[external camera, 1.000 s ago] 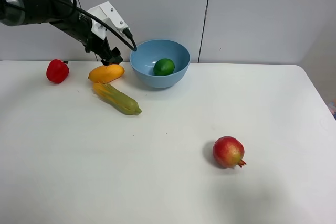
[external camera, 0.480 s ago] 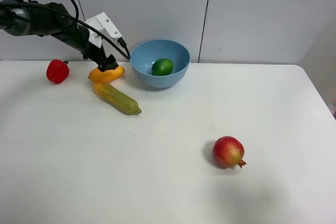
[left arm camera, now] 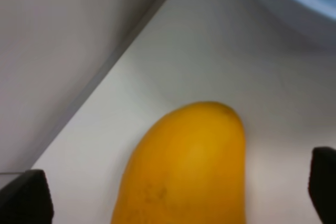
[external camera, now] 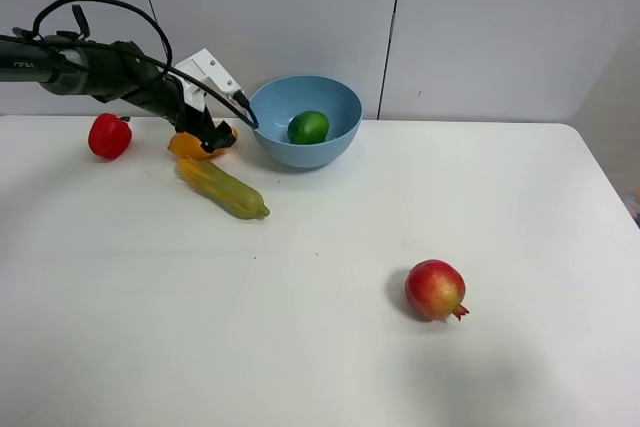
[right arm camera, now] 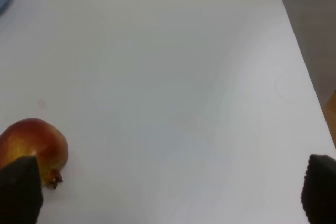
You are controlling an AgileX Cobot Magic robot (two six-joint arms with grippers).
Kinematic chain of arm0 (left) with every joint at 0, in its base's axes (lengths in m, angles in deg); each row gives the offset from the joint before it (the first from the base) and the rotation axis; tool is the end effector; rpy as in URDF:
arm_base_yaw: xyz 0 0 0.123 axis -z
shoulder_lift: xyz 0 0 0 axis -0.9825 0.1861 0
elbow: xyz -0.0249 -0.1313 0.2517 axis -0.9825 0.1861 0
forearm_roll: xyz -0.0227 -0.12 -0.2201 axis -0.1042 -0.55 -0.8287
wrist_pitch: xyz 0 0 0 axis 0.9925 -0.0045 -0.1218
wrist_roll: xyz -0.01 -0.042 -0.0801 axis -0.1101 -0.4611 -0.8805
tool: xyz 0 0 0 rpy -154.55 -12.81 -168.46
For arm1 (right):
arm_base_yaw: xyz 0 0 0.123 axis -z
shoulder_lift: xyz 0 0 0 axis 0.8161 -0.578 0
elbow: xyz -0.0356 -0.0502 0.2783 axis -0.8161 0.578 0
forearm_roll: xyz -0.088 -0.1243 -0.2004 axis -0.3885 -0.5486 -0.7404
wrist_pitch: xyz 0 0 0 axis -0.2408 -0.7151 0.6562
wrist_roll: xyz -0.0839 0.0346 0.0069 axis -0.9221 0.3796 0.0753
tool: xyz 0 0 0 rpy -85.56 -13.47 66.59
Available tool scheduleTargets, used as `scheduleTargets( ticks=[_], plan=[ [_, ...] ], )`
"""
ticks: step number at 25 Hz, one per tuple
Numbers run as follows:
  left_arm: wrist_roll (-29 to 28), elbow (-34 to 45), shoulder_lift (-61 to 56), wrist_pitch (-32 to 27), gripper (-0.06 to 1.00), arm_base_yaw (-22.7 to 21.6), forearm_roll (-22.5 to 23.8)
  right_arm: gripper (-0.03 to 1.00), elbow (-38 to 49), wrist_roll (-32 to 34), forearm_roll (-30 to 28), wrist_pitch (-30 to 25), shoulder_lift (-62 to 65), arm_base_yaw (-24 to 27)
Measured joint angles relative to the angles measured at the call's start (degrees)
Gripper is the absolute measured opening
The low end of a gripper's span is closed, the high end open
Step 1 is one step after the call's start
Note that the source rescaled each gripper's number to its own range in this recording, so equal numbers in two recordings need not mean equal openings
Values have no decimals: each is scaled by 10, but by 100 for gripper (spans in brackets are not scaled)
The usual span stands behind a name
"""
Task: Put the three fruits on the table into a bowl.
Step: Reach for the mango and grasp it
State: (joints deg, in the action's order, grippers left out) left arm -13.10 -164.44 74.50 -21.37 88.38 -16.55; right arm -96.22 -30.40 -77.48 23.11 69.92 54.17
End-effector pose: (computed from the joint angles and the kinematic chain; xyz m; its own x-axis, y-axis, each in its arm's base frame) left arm 0.4795 -0.0888 0.1299 -0.4513 0.6581 -0.6028 0.6234 0.7158 0.3148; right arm -0.0060 0.0000 0.2766 -0.4620 0.0819 -0.8831 0.0308 0.9966 0.0763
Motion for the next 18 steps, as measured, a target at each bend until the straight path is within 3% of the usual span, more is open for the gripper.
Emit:
scheduleTargets(
  ticks=[16, 17, 18],
  plan=[
    [17, 0, 38, 20, 96, -29, -41, 100, 0, 0, 0, 0, 0, 0],
    [17, 0, 38, 20, 87, -29, -48, 100, 0, 0, 0, 0, 0, 0],
    [17, 0, 38, 20, 66, -29, -57, 100, 0, 0, 0, 0, 0, 0]
  ],
)
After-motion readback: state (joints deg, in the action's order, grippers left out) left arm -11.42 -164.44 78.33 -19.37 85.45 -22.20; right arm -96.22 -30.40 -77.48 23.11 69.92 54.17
